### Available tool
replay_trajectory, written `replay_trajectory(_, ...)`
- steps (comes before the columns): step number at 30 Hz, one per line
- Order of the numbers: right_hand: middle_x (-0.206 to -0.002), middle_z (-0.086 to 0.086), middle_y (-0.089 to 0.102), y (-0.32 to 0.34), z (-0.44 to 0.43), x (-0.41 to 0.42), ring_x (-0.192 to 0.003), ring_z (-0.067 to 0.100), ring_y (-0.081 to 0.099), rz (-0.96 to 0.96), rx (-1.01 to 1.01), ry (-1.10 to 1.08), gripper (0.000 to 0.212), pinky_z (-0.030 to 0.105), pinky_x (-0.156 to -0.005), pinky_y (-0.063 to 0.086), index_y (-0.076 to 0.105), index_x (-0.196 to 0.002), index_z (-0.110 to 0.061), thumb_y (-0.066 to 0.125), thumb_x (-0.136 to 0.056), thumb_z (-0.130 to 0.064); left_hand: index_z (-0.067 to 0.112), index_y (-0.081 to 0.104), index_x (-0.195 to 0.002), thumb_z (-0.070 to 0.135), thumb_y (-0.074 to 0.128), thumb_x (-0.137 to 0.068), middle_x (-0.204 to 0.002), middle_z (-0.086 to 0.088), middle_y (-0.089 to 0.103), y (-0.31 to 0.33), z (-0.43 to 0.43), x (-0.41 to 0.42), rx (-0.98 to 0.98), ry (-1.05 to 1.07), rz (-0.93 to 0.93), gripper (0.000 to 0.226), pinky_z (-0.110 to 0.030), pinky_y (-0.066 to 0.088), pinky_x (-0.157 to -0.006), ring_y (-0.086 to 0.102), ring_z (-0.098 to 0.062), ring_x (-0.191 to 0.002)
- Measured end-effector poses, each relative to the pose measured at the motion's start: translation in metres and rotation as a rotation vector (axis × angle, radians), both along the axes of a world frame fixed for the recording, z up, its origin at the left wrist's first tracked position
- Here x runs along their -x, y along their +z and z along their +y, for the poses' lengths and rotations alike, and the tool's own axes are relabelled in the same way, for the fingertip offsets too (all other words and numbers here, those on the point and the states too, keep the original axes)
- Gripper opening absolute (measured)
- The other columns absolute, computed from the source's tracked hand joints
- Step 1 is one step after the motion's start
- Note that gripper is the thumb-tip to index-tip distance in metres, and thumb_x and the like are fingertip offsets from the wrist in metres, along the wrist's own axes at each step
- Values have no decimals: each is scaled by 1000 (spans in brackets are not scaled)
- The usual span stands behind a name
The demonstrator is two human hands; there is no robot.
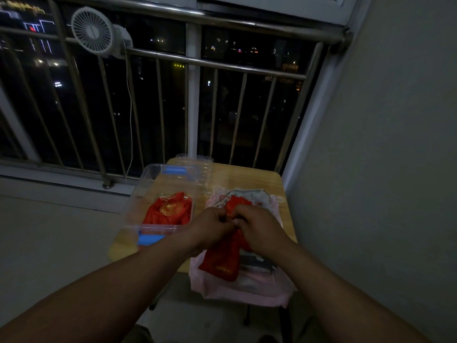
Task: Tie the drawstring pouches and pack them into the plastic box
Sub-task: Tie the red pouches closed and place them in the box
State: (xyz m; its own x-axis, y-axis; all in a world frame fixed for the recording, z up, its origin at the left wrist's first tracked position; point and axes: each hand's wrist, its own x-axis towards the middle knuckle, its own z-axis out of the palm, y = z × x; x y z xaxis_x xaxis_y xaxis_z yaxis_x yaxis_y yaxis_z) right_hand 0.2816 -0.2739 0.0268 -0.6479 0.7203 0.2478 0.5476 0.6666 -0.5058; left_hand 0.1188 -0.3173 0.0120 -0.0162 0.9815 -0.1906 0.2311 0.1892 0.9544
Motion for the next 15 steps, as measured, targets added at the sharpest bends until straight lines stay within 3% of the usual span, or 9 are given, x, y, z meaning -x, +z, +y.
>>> replay_trajectory(2, -76, -14, 59, 1, -1, -2, -73, -1, 55, 26, 30, -1, 23, 18, -64, 39, 61, -84, -26, 59, -96, -6, 13, 73, -96, 18, 68, -98, -86, -2, 74, -1, 1, 3, -1, -12, 13, 8, -28, 59, -66, 72, -11, -77)
replay_trajectory(5, -75, -16, 60, 5, -1, -4, -75, -9, 55, 77, 102, -16, 22, 11, -65, 38, 63, -86, -25, 60, -96, -6, 17, 65, -83, 14, 66, -99, -63, 7, 60, 3, -1, 7, -1, -64, -21, 17, -20, 43, -49, 52, -3, -51)
replay_trajectory(8, -78, -15, 61, 5, 0, -3, -76, -10, 55, 108, 146, -30, 20, 9, -66, 38, 63, -87, -26, 62, -97, -9, 18, 62, -81, 12, 65, -99, -64, 5, 58, 5, 0, 6, -4, -54, -21, 19, -20, 41, -48, 51, -5, -52)
replay_trajectory(12, -83, -11, 63, -2, 2, 2, -79, 1, 57, 96, 114, -60, 18, 23, -70, 43, 61, -87, -29, 62, -97, -14, 11, 70, -94, 14, 66, -98, -87, -5, 73, 2, 2, 0, -40, 21, -10, 6, -20, 53, -62, 67, -12, -79)
replay_trajectory(15, -79, -12, 63, -3, 2, 0, -75, -3, 56, 113, 127, -77, 17, 16, -66, 40, 64, -86, -25, 62, -97, -12, 13, 71, -84, 12, 68, -97, -75, 2, 71, -3, 2, 4, -45, 7, -41, 14, -21, 51, -63, 65, -9, -72)
